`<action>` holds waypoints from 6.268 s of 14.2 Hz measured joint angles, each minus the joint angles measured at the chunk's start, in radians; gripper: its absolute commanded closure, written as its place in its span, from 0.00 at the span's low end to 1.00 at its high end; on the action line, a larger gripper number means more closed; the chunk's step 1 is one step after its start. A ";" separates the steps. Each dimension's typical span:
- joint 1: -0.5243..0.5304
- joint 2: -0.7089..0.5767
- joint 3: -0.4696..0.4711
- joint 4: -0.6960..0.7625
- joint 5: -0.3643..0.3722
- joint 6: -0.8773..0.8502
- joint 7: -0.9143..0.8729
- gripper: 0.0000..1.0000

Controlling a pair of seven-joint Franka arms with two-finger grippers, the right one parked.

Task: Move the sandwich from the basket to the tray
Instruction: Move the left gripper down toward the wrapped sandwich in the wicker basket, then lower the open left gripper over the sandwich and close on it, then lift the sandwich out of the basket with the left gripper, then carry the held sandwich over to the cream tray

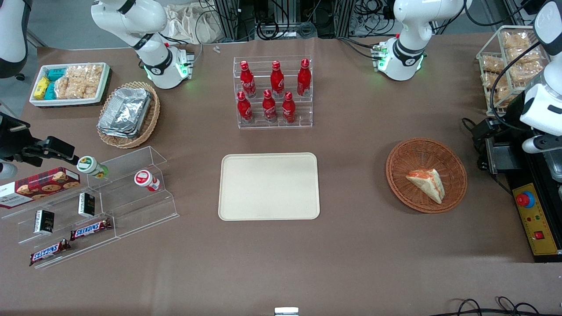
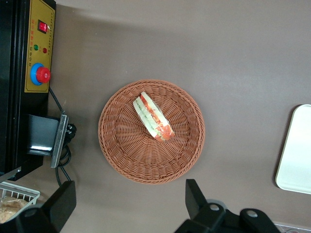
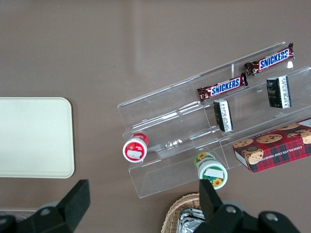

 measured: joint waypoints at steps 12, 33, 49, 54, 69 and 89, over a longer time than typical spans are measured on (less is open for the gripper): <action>0.015 0.119 0.009 -0.103 0.000 0.102 -0.503 0.05; 0.010 0.270 -0.001 -0.505 -0.003 0.737 -0.679 0.01; 0.006 0.207 -0.015 -0.570 -0.003 0.816 -0.680 1.00; -0.002 0.122 -0.054 -0.464 -0.002 0.570 -0.691 1.00; -0.007 0.259 -0.391 -0.038 0.013 0.253 -0.696 1.00; -0.227 0.735 -0.532 0.187 0.395 0.335 -0.864 1.00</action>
